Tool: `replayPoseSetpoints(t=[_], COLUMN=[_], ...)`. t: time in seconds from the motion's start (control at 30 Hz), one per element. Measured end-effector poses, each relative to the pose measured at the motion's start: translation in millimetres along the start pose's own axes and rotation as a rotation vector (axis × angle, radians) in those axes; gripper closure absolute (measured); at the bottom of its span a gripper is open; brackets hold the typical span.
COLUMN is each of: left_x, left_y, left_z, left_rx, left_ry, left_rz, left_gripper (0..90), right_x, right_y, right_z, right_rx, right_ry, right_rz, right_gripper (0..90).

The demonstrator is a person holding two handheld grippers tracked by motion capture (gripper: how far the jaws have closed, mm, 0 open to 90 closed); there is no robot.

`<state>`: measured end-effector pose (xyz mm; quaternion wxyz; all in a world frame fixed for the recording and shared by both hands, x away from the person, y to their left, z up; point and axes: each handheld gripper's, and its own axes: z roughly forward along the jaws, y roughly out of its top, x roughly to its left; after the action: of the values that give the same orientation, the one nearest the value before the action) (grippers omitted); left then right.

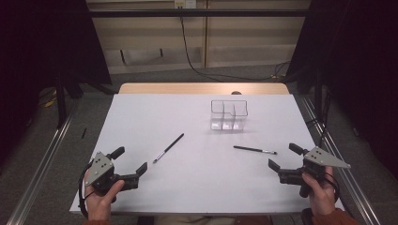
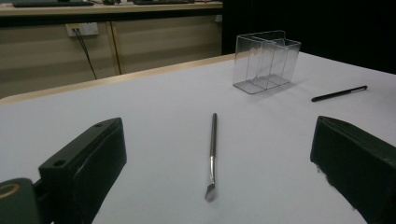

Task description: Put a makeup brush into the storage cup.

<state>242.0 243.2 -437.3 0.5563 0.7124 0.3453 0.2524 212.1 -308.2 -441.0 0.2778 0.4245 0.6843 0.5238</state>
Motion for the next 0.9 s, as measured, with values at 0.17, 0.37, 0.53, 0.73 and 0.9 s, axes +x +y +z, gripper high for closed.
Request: replayPoseSetpoints(t=[0.17, 0.37, 0.53, 0.73, 0.9], left_x=[-3.9, -4.0, -5.4, -6.2, -3.8], left_y=[4.8, 10.9, 16.4, 24.1, 25.0], left_z=[12.0, 25.9, 28.5, 40.9, 50.1], left_rx=[0.016, 0.040, 0.024, 0.012, 0.018], left_ry=[-0.032, -0.065, -0.066, -0.084, -0.085], left_rz=[0.022, 0.021, 0.032, 0.045, 0.054], left_gripper=[3.5, 3.5, 3.5, 3.5, 3.5], right_x=[0.3, -0.6, 0.0, -0.4, 2.4], right_y=[-0.6, -1.1, -1.1, -0.9, 0.0], right_z=[0.1, -0.8, -0.4, -0.2, -0.1], right_rx=[0.012, 0.014, 0.016, 0.016, 0.016], right_ry=[0.003, -0.007, -0.006, -0.006, 0.000], right_rz=[-0.009, -0.006, -0.004, -0.003, -0.013], right_gripper=[0.0, 0.0, 0.0, 0.0, 0.0])
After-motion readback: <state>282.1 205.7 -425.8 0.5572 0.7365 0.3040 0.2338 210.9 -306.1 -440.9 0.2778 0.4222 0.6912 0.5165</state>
